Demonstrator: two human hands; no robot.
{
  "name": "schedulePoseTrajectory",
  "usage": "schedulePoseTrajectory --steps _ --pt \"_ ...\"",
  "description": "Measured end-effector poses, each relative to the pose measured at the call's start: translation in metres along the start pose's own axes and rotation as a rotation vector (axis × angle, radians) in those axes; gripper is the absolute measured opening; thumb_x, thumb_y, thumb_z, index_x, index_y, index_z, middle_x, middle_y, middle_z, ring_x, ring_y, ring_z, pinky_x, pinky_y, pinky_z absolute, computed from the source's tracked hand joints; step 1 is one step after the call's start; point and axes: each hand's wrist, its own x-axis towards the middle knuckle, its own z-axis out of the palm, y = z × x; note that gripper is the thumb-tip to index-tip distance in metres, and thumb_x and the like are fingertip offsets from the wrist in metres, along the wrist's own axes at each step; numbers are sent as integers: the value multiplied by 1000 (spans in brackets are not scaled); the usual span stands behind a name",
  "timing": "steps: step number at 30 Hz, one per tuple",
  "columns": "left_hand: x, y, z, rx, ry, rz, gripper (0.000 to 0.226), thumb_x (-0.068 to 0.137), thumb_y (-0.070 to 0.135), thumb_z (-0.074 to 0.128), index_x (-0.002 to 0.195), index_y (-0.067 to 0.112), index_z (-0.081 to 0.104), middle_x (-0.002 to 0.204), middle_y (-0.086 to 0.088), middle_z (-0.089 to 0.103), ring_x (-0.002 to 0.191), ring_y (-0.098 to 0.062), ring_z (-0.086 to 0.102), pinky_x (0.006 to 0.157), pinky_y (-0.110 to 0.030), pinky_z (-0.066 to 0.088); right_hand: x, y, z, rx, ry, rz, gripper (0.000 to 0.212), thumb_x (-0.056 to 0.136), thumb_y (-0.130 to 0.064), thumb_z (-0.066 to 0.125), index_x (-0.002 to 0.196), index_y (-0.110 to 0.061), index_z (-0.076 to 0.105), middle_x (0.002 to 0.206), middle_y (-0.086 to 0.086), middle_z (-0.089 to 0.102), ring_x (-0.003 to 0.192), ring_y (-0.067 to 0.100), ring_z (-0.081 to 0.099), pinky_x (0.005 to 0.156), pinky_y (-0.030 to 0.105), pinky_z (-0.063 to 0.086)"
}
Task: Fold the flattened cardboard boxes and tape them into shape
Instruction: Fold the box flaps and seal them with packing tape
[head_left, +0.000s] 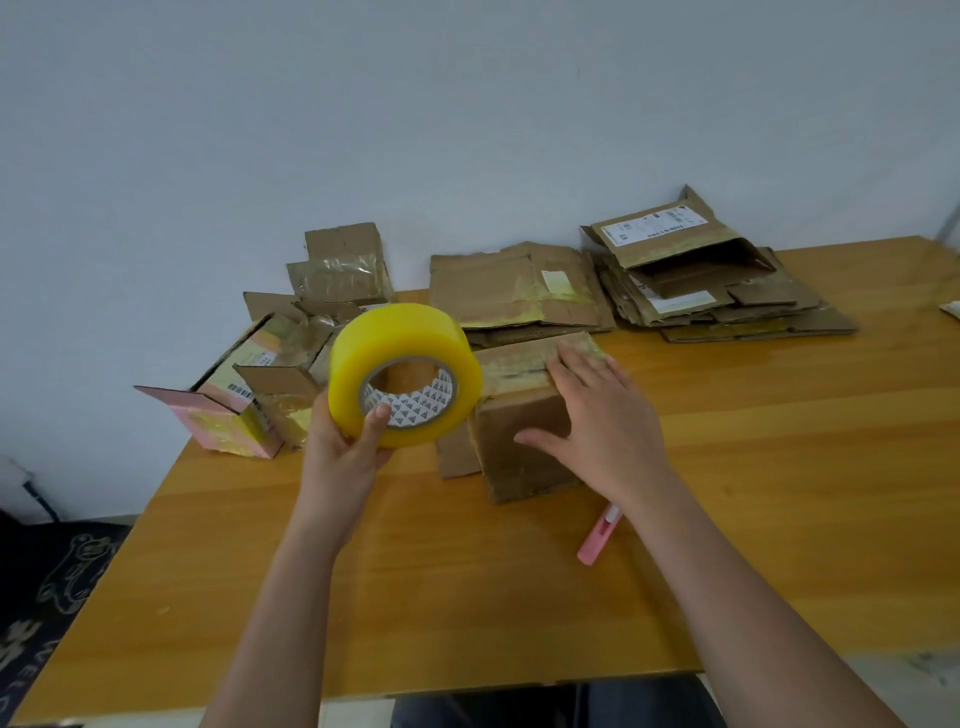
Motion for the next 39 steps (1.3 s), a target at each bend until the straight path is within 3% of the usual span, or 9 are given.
schedulePoseTrajectory --steps 4,7,11,12,15,21,24,30,39 --pt "-6 -11 -3 60 -54 -71 58 81 40 62 135 24 47 125 2 62 118 -15 58 92 -37 52 2 -2 -1 -11 -15 3 103 80 -83 30 156 -16 13 164 4 10 151 18 9 119 35 -1" --pt "-7 -11 -4 173 -8 -50 58 82 41 65 134 24 48 125 3 61 118 -17 56 97 -39 50 5 -8 -7 -12 -52 24 110 76 -86 25 156 -12 9 164 8 6 151 21 6 122 40 1" --pt "-7 2 -5 413 105 200 76 85 14 73 147 19 29 132 10 40 115 0 42 88 -4 37 4 -34 -12 69 -18 -20 111 77 -85 27 155 -8 9 164 11 5 151 24 4 123 42 0" --pt "-6 4 -6 466 113 245 79 84 12 74 147 19 28 132 10 38 117 0 40 90 -5 36 3 -42 -9 90 7 -35 109 78 -84 27 155 -9 12 164 10 9 151 23 8 123 42 0" --pt "0 9 -9 616 156 320 71 84 10 75 144 16 37 135 -2 47 123 -17 44 96 -28 40 5 -50 1 131 95 28 105 78 -85 23 152 -11 27 160 7 26 148 21 21 123 43 5" --pt "11 25 3 815 87 468 71 89 4 66 146 34 38 140 -8 43 125 -22 42 93 -37 45 5 -46 14 76 147 65 97 80 -82 33 142 -9 47 149 10 46 140 24 40 120 50 16" --pt "15 29 10 874 86 485 65 84 -7 64 139 25 49 141 -8 43 129 -32 42 99 -49 47 7 -48 11 91 146 67 96 80 -83 24 141 -13 48 147 12 47 139 27 41 117 54 17" --pt "16 33 17 1046 44 562 76 78 -18 57 138 27 53 144 -3 47 128 -33 40 95 -47 45 6 -45 18 134 197 56 78 84 -75 38 141 -24 50 147 11 48 139 28 40 118 55 15" --pt "9 40 19 1140 41 561 79 73 -18 60 137 27 53 143 -4 49 119 -35 45 85 -50 49 8 -32 15 178 164 7 77 83 -76 41 147 -32 40 156 2 36 145 21 29 120 46 2"
